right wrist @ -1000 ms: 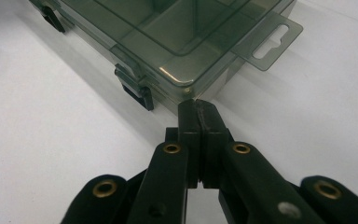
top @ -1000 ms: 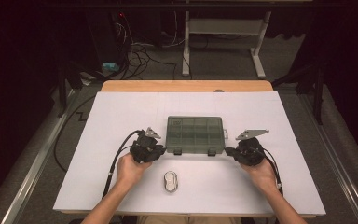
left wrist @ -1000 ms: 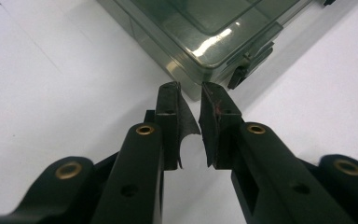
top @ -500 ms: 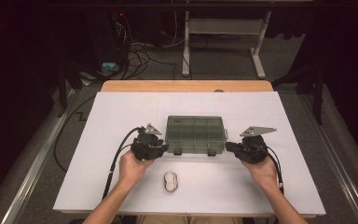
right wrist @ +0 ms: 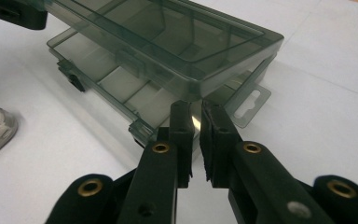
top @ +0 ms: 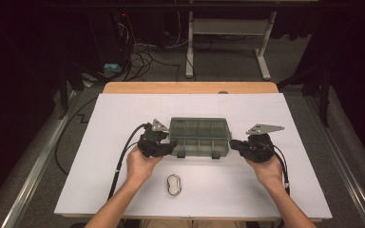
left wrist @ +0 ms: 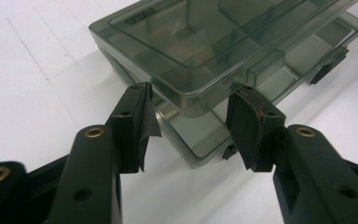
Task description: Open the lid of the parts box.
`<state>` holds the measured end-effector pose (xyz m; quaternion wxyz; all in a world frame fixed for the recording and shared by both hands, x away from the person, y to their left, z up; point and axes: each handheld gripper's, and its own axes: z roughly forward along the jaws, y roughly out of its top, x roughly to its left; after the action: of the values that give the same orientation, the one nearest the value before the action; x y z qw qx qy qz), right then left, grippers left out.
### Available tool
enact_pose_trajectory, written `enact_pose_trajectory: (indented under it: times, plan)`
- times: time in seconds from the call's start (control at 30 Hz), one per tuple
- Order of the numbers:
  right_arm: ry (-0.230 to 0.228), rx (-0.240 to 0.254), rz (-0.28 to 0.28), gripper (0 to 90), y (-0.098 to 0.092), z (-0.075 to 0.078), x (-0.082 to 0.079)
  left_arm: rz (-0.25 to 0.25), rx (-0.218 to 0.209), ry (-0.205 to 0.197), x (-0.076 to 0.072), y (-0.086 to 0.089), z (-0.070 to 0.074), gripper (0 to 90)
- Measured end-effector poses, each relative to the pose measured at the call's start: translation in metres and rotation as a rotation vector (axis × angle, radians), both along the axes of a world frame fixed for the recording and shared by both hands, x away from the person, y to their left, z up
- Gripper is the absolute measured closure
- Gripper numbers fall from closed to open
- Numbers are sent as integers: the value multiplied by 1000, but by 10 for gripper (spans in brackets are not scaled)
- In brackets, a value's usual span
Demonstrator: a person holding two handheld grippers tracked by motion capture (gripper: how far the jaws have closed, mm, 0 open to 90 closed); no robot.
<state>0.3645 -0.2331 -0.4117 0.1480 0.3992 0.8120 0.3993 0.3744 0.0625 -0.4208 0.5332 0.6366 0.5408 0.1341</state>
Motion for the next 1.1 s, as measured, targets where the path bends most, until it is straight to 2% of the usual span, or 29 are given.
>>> enact_pose_trajectory:
  times: [0.13,0.33,0.53,0.63,1.1]
  plan:
    - [20,7,-30,829,-1,-4,5,4,0,-4,2,-1,2,474]
    - [51,4,-68,806,2,-9,15,17,-69,9,7,2,9,469]
    - [72,22,-111,785,6,-11,26,28,-100,1,11,3,13,467]
    - [84,9,-128,773,10,-13,32,30,-118,3,12,4,15,467]
    - [115,-62,-181,747,24,-18,52,31,-130,-16,16,7,19,475]
